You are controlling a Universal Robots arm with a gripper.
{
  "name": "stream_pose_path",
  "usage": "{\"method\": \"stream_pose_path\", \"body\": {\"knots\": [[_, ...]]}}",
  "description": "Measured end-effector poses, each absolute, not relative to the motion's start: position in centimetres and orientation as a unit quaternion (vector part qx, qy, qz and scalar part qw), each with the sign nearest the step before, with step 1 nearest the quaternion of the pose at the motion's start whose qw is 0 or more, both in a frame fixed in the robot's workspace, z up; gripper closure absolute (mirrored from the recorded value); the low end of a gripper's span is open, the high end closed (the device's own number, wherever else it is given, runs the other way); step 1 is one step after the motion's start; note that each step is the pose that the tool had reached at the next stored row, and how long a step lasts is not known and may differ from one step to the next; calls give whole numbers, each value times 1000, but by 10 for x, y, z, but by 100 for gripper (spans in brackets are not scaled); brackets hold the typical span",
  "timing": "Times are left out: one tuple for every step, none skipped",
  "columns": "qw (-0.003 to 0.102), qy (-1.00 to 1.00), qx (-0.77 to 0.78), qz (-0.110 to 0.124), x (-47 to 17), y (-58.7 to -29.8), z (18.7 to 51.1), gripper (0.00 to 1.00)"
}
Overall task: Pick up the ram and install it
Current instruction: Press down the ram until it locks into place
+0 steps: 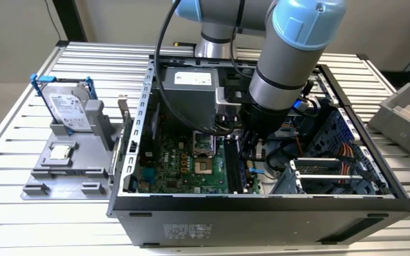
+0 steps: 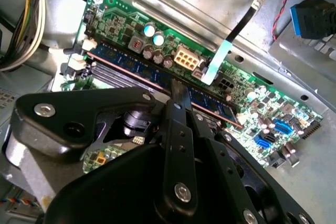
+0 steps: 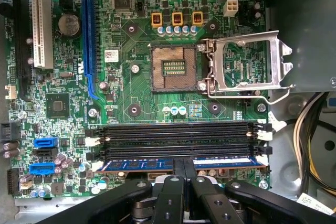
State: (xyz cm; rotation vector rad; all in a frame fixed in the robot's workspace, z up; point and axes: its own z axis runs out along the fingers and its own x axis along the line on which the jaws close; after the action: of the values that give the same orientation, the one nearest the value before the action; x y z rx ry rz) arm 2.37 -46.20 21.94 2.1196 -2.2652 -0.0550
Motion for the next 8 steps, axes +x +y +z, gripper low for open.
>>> {"method": "stream_pose_path", "body": {"knots": [[19, -730, 683, -18, 24, -462, 219, 100], [19, -730, 683, -18, 24, -462, 220, 100], [19, -730, 683, -18, 24, -462, 220, 100], [19, -730, 683, -18, 24, -462, 221, 100], [18, -730, 683, -19, 24, -462, 223, 100], [19, -730, 683, -18, 24, -462, 225, 100], [19, -730, 683, -18, 24, -462, 227, 100], [20, -730, 683, -18, 24, -462, 229, 100]]}}
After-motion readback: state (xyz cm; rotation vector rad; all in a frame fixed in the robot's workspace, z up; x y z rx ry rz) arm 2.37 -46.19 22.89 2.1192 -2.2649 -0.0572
